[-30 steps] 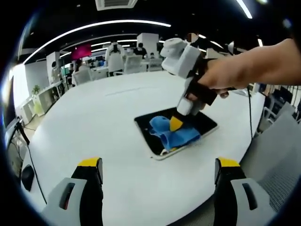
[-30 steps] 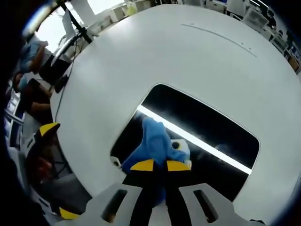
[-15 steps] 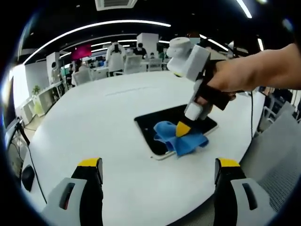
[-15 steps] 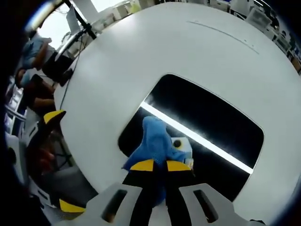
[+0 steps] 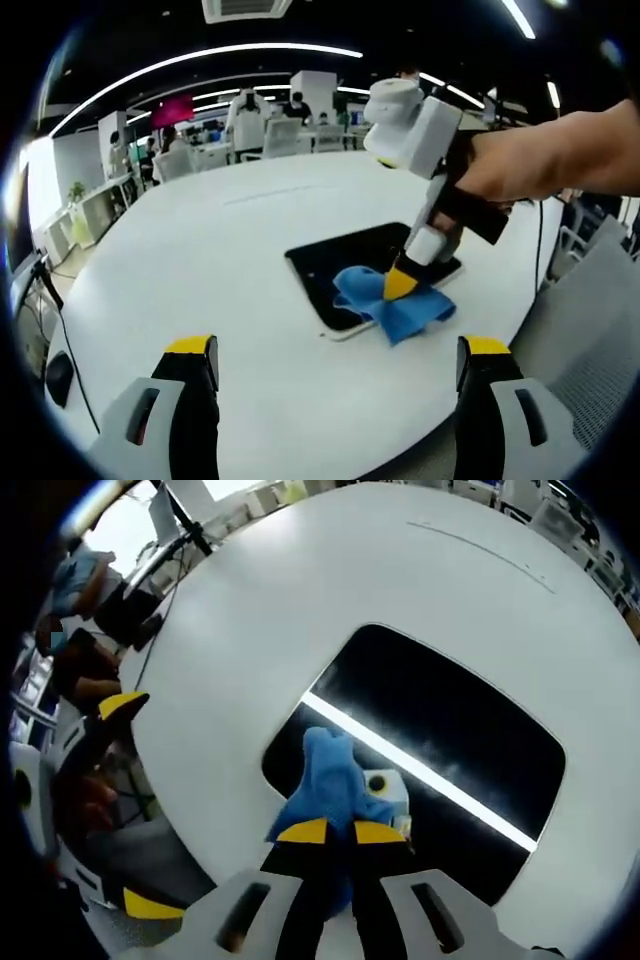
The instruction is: Wipe the mirror surface with the cleaning cloth until all visible marks leave the cleaned area.
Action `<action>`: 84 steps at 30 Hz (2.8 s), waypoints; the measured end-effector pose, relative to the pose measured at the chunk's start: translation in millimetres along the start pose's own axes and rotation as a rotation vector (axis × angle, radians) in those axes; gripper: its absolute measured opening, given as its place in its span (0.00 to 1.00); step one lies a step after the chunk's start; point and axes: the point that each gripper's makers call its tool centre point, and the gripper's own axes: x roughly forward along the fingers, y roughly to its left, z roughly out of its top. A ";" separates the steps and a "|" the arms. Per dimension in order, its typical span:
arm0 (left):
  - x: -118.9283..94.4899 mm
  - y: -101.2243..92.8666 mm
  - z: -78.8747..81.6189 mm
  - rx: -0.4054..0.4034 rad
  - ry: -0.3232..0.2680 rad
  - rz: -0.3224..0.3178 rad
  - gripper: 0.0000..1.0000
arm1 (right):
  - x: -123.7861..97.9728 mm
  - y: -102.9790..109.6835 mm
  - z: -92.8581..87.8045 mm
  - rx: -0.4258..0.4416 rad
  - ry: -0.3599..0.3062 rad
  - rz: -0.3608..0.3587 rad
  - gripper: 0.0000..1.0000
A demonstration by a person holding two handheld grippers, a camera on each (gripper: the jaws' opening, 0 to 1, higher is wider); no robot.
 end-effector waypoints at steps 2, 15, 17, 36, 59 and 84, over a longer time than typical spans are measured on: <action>-0.1 0.2 -0.1 -0.001 0.000 0.000 1.00 | -0.8 1.6 -2.0 -0.001 0.003 0.003 0.02; 0.2 -0.5 -1.1 0.006 0.004 -0.004 1.00 | -4.2 7.0 -9.8 -0.005 0.020 0.022 0.02; 0.5 -0.4 -1.2 0.005 0.004 -0.003 1.00 | -3.4 6.2 -9.3 -0.007 0.019 0.023 0.02; 0.1 -0.8 -2.1 0.019 0.013 0.000 1.00 | 0.2 2.8 -7.2 -0.008 0.022 0.059 0.02; -0.5 0.4 -1.5 0.013 0.010 0.004 1.00 | -5.1 -0.7 -12.2 -0.003 0.022 0.062 0.02; 0.2 0.6 -0.3 0.007 0.008 0.010 1.00 | -10.3 -16.3 -20.3 0.002 0.031 0.055 0.02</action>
